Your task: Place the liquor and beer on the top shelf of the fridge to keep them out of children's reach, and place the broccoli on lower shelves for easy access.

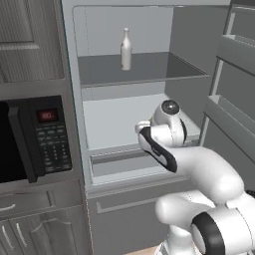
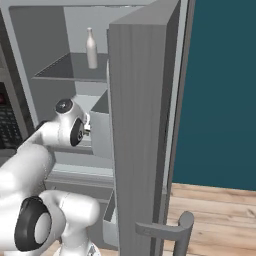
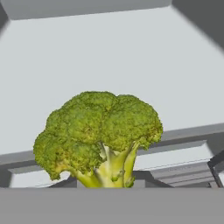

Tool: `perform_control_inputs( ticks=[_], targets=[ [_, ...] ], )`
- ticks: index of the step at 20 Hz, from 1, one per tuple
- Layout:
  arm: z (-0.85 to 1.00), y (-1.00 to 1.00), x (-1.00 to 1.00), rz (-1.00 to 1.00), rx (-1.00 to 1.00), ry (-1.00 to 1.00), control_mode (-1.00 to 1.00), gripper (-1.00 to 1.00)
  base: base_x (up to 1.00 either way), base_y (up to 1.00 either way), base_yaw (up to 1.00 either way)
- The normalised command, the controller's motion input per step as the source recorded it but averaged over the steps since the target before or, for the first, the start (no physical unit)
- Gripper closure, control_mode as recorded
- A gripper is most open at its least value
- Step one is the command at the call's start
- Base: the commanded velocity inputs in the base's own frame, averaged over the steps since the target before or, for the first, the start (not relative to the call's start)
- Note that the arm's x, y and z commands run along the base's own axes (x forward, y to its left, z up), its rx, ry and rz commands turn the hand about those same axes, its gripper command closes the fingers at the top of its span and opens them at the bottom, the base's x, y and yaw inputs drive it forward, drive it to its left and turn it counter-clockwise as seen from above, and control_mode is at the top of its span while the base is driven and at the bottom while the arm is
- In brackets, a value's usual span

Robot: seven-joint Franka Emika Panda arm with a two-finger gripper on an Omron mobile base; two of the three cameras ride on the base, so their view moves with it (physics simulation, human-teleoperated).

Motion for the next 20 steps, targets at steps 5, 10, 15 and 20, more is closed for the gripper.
perform_control_inputs(
  ticks=[5, 10, 15, 20],
  targets=[
    [-0.46, 0.00, 0.60, 0.00, 0.00, 0.00, -1.00, 1.00, 0.00, 0.00, 0.00],
    [-0.37, 0.00, 0.60, 0.00, 0.00, 0.00, -1.00, 1.00, 0.00, 0.00, 0.00],
    [-0.18, 0.00, 0.68, 0.00, 0.00, 0.00, -1.00, 1.00, 0.00, 0.00, 0.00],
    [-0.11, 0.00, 0.69, 0.00, 0.00, 0.00, -1.00, -1.00, 0.00, 0.00, 0.00]
  ],
)
